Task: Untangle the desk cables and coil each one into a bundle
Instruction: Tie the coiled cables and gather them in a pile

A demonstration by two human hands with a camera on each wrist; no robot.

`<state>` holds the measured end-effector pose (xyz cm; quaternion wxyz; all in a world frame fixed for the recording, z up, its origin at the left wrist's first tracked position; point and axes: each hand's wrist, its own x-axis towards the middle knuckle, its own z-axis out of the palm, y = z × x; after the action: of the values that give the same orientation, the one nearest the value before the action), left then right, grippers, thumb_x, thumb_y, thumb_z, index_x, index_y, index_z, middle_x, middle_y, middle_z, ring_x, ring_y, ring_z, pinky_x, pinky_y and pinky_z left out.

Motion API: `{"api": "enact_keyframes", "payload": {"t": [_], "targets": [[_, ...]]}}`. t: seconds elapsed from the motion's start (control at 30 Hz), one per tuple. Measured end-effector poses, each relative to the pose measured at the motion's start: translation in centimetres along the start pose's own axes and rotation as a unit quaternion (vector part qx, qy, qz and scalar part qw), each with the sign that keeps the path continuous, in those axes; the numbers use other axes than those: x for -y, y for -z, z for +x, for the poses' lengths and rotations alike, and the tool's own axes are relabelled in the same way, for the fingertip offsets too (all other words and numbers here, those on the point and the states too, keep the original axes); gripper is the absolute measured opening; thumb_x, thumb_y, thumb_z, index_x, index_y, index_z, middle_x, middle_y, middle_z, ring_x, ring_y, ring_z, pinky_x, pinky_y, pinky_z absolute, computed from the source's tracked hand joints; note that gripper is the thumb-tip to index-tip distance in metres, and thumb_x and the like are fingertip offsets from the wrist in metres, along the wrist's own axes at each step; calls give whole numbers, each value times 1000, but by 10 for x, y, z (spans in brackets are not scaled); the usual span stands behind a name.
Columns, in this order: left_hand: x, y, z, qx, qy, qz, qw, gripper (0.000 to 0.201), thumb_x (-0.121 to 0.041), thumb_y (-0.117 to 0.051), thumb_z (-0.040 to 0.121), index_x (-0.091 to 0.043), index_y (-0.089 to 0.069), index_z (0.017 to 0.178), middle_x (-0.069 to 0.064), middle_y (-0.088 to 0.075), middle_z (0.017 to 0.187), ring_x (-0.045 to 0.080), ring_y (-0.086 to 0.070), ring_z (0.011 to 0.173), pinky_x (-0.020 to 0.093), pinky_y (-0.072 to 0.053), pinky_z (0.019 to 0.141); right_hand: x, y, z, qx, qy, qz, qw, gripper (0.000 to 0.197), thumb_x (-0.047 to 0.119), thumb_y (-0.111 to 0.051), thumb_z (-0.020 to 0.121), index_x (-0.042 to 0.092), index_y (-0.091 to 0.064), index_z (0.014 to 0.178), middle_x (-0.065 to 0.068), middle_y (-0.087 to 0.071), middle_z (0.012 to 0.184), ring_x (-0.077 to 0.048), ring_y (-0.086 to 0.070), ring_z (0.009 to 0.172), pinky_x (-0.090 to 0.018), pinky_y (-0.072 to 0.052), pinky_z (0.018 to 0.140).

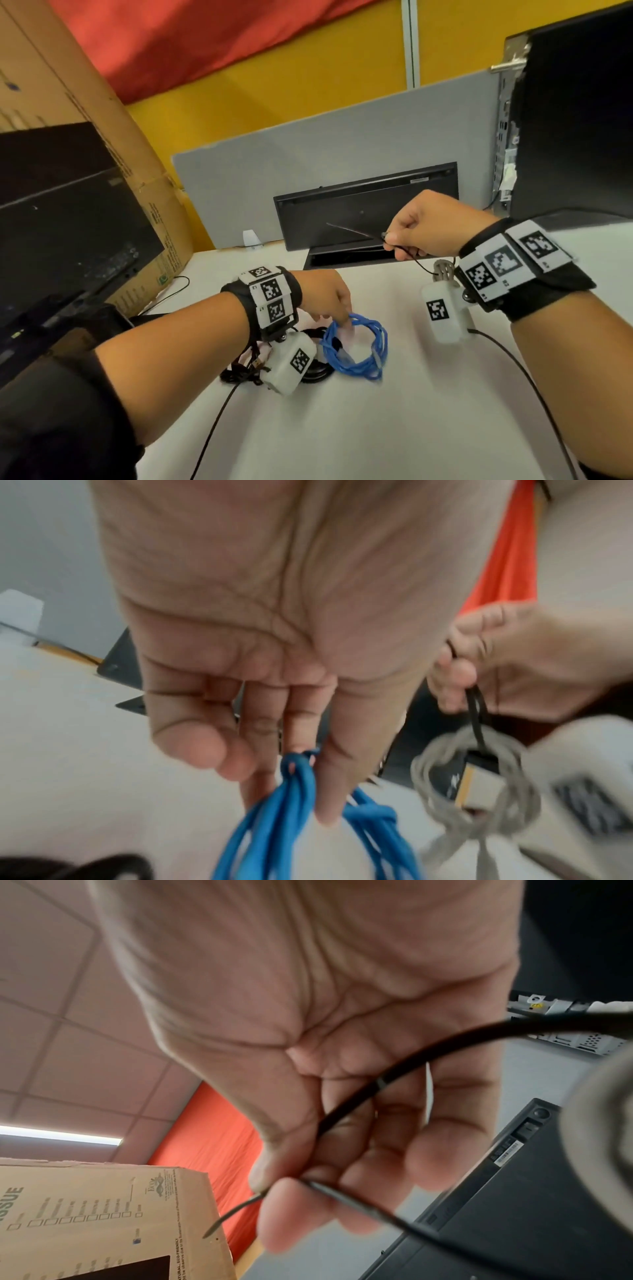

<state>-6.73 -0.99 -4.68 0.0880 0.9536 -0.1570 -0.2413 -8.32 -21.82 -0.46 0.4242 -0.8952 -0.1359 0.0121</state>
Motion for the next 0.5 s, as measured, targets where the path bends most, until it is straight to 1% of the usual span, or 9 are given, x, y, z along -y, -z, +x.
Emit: {"api": "enact_keyframes", "payload": {"t": [0.07,0.1,0.13,0.2,0.27,0.3,0.37,0.43,0.5], "targets": [[2,14,-3,-63,17,-99,993,11,-15,-75,79,-13,-68,87,3,-72,81,10,-60,68,19,-53,59,-1,2,0,-7,-1,-2,1000,20,23,-65,90,16,-76,74,1,-71,61,-4,-60,53,-17,-49,55],[4,19,-5,-100,25,-169,980,9,-12,-74,80,-12,-66,86,7,-75,84,12,-61,68,20,-55,60,-1,3,0,-11,-2,-4,1000,21,23,-65,90,15,-76,74,1,-71,61,-6,-59,54,-19,-50,57],[7,24,-7,-141,31,-244,959,8,-8,-72,82,-10,-65,85,11,-75,86,14,-62,68,21,-56,61,-1,4,0,-15,-4,-4,1000,21,22,-65,90,15,-76,73,1,-71,61,-7,-58,55,-21,-50,58],[11,29,-10,-230,30,-381,895,6,-4,-72,83,-6,-66,83,14,-74,86,16,-66,70,21,-57,62,0,5,-1,-20,-13,0,1000,21,21,-65,90,13,-76,74,-1,-71,61,-9,-57,56,-23,-50,60],[12,31,-11,-289,9,-474,832,6,-6,-72,84,-3,-68,80,13,-72,80,17,-68,70,23,-57,64,1,6,-2,-26,-27,4,999,20,19,-64,90,12,-76,75,-3,-72,65,-11,-58,58,-25,-50,63],[11,31,-12,-307,-9,-505,807,10,-6,-71,85,-2,-67,76,12,-70,75,20,-68,69,26,-58,66,1,5,-2,-28,-36,3,999,20,18,-64,91,12,-76,76,-5,-72,67,-12,-58,59,-26,-51,64],[5,29,-14,-326,-47,-541,774,14,-6,-69,86,-2,-66,73,13,-66,70,24,-65,68,30,-58,68,2,4,-2,-29,-54,-5,998,19,18,-63,91,11,-75,79,-5,-71,70,-12,-59,62,-28,-54,71],[-4,27,-16,-320,-87,-572,750,7,-7,-68,87,-2,-68,83,13,-67,73,24,-66,70,29,-57,68,3,1,-1,-30,-60,-25,997,19,19,-62,93,11,-75,81,-3,-71,71,-11,-58,62,-30,-54,76],[-13,25,-18,-301,-125,-586,742,13,-9,-70,86,-1,-68,96,14,-68,79,23,-68,74,29,-56,72,3,-2,0,-29,-53,-47,997,18,21,-61,93,14,-75,83,0,-71,71,-9,-58,62,-29,-53,74]]}}
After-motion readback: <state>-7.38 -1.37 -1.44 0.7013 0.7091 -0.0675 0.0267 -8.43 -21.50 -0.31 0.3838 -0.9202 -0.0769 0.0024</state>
